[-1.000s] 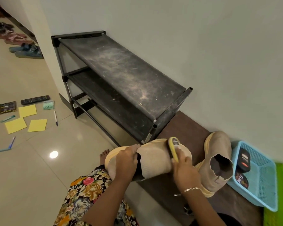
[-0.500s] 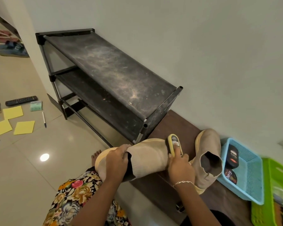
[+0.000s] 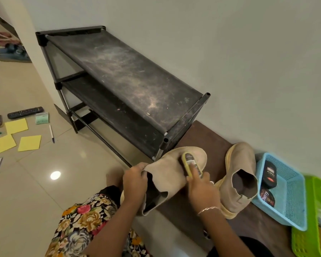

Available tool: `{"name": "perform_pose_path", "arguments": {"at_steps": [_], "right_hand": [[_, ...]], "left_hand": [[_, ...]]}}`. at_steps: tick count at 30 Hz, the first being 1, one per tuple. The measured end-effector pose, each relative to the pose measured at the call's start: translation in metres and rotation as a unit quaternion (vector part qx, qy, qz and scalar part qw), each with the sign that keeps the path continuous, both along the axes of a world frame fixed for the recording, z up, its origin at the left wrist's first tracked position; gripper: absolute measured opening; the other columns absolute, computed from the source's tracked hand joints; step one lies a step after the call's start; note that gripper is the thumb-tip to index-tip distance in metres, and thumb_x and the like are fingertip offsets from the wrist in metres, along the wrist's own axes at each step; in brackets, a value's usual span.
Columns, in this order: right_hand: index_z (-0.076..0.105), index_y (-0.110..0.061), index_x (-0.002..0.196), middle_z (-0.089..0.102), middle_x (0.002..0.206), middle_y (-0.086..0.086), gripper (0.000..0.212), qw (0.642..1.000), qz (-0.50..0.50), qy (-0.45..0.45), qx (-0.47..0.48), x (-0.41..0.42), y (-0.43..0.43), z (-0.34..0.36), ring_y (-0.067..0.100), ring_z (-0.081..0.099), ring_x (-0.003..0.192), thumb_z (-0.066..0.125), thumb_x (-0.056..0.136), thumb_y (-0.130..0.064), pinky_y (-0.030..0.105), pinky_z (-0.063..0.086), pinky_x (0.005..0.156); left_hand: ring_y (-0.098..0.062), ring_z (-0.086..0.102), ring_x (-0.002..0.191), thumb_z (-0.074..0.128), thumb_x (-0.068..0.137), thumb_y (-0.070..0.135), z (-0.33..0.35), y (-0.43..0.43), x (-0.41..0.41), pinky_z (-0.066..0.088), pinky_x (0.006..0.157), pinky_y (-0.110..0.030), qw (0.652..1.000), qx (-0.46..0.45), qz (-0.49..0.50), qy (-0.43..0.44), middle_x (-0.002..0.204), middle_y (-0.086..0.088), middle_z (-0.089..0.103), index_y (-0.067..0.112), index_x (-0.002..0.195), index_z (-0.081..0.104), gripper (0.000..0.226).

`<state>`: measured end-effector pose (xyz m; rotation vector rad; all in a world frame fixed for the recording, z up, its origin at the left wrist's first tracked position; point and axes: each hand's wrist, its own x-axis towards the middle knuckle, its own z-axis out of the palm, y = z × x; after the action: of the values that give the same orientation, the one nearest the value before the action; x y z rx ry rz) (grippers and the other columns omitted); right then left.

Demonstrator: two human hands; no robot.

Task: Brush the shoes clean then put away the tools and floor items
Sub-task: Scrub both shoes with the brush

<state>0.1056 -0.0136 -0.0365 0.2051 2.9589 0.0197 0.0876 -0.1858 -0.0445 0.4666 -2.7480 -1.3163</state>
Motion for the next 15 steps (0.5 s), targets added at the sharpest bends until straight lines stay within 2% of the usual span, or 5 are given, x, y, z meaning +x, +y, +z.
{"name": "perform_pose_path", "arguments": {"at_steps": [4,6,10,13,15], "right_hand": [[0.007,-0.03,0.146,0.044,0.122,0.013,0.051,0.996,-0.089,0.012,-0.025,-0.016,0.012,0.01,0.031,0.056,0.102,0.024,0.099,-0.037,0.038,0.047,0.077],[0.015,-0.029,0.145,0.047,0.12,0.011,0.051,0.998,-0.005,0.024,-0.052,0.003,-0.014,-0.003,0.028,0.061,0.09,0.026,0.096,-0.037,0.034,0.047,0.066],[0.042,-0.032,0.126,0.058,0.082,-0.004,0.043,0.972,0.214,0.057,-0.078,0.032,-0.028,-0.017,0.011,0.053,0.043,0.029,0.088,-0.047,0.019,0.033,0.031],[0.029,-0.033,0.136,0.058,0.105,0.008,0.043,0.976,0.206,0.074,-0.018,-0.003,0.013,-0.012,0.023,0.062,0.064,0.027,0.094,-0.043,0.032,0.05,0.047],[0.016,-0.032,0.144,0.048,0.119,0.013,0.047,0.997,0.054,0.06,-0.021,-0.034,0.042,-0.009,0.032,0.06,0.09,0.024,0.098,-0.039,0.041,0.05,0.072]], "left_hand": [[-0.023,0.058,0.097,0.043,0.093,0.007,0.011,0.005,-0.001,0.015,0.062,-0.015,0.998,-0.06,-0.003,-0.014,0.104,-0.007,0.069,0.019,0.114,0.065,0.033],[-0.024,0.059,0.096,0.044,0.093,0.007,0.01,0.006,-0.003,0.016,0.062,-0.016,0.998,-0.064,-0.003,-0.017,0.102,-0.008,0.07,0.019,0.112,0.066,0.031],[-0.027,0.06,0.094,0.046,0.09,0.004,0.008,0.003,-0.009,0.018,0.061,-0.017,0.999,-0.027,-0.006,-0.016,0.097,-0.011,0.07,0.012,0.106,0.068,0.028],[-0.024,0.058,0.098,0.044,0.092,0.005,0.007,-0.002,-0.013,0.018,0.061,-0.017,0.998,-0.05,-0.032,-0.021,0.105,-0.009,0.068,0.015,0.113,0.065,0.031],[-0.022,0.058,0.1,0.041,0.094,0.008,0.009,-0.001,-0.013,0.019,0.062,-0.015,0.996,-0.071,-0.051,-0.017,0.108,-0.007,0.067,0.019,0.118,0.062,0.033]]}}
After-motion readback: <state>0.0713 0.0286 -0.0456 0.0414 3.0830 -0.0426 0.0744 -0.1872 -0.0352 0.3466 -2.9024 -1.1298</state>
